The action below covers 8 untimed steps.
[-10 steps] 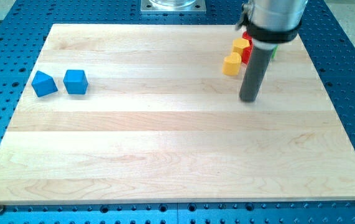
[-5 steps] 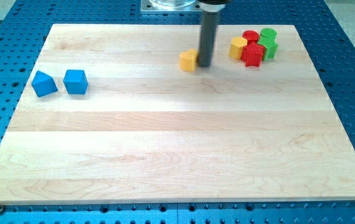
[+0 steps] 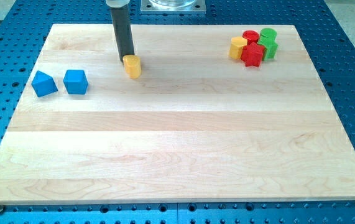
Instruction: Place the yellow heart closer to the blue blocks
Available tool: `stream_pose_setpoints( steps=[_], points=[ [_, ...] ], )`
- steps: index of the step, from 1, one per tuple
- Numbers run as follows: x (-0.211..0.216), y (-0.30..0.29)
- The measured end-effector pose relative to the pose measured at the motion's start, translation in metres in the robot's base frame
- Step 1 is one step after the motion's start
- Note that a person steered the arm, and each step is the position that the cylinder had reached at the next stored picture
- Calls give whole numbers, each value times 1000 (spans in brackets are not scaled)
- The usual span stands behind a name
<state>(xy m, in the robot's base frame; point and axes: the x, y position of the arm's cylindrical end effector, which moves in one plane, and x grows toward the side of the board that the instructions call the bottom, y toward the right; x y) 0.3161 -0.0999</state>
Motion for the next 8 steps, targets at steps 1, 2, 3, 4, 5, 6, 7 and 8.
stream_pose_setpoints(
  steps=[1, 2, 3, 4, 5, 6, 7, 8],
  points=[
    [11, 30],
    [29, 28],
    [82, -13],
    [98, -13],
    [126, -44],
    [192, -51],
    [177, -92],
    [164, -87]
  ],
)
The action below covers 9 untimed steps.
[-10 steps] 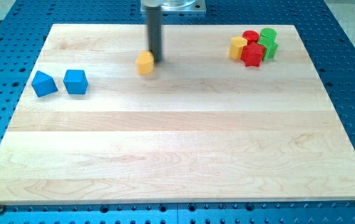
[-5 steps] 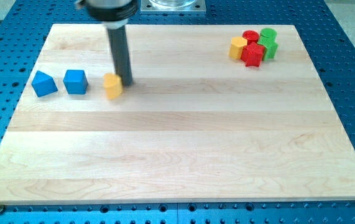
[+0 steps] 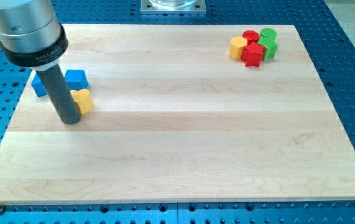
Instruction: Place the yellow heart closer to the blue blocks
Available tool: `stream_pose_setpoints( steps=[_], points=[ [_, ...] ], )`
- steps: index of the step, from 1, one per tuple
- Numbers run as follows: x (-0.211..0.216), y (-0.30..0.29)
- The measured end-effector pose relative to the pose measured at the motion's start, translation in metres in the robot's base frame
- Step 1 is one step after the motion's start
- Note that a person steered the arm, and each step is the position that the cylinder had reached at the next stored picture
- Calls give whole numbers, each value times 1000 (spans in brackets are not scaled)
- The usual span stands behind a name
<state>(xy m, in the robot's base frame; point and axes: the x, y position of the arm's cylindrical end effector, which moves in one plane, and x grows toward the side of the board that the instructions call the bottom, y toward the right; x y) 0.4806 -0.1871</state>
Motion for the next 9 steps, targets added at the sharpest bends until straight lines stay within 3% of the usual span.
stream_pose_setpoints(
  steps=[1, 2, 4, 6, 8, 9],
  points=[
    [14, 21],
    [-15, 35],
    [-29, -3],
    [-46, 5],
    [-31, 17],
    [-13, 61]
  ],
)
